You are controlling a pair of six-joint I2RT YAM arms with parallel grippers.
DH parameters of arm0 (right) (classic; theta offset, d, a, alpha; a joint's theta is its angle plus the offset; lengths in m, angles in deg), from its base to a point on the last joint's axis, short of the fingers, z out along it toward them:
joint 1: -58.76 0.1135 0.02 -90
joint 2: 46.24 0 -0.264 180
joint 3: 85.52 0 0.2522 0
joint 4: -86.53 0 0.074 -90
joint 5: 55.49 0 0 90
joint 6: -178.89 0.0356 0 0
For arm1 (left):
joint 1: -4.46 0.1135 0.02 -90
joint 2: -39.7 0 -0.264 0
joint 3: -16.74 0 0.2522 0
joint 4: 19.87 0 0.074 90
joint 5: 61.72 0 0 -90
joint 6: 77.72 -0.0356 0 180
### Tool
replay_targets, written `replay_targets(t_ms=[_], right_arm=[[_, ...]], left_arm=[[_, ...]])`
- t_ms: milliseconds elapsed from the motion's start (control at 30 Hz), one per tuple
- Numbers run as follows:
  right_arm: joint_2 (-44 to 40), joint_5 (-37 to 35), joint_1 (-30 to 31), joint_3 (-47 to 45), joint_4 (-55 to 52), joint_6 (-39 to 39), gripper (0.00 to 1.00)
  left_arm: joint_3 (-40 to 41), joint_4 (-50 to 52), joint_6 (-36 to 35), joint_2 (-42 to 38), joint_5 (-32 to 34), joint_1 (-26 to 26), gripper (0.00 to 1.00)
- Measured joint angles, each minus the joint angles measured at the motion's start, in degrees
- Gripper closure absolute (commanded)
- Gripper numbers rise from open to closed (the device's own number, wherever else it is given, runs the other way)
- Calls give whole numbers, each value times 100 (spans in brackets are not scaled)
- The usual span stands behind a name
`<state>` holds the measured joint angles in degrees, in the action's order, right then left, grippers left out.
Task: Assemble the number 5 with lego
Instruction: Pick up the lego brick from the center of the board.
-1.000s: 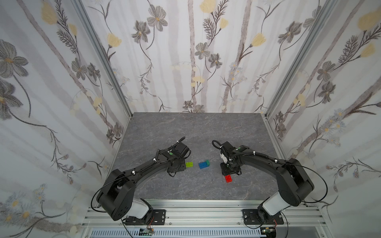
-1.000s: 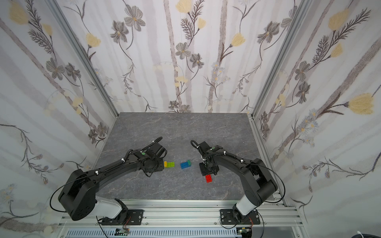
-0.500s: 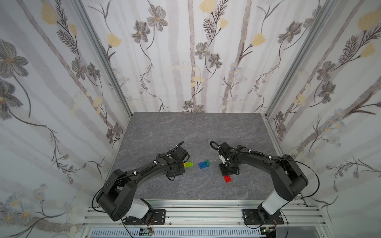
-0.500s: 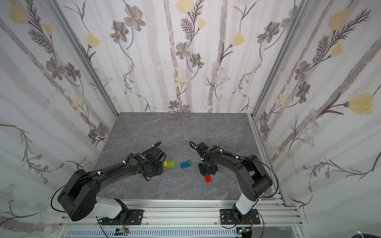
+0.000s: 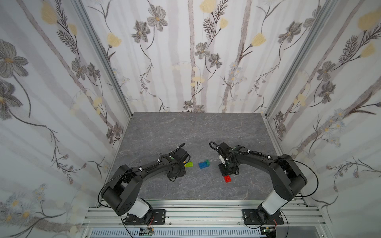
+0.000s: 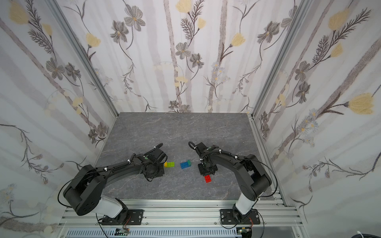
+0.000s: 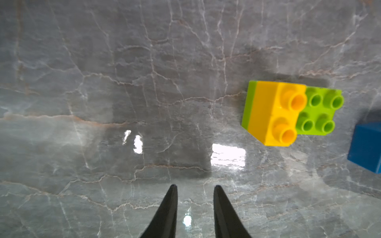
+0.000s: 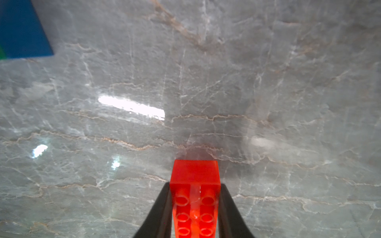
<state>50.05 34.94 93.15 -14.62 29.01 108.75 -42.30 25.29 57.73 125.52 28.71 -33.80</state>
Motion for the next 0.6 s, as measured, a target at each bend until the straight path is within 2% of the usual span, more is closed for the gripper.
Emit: replay_targets(t_ms=[200,600], right_arm=[[0,-17,17,22,-20,-2,84],[-697,332,146,350,2,-74,83]], left_arm=[[31,-79,0,17,-13,0,72],[-109,-275,0,413,39,0,76]])
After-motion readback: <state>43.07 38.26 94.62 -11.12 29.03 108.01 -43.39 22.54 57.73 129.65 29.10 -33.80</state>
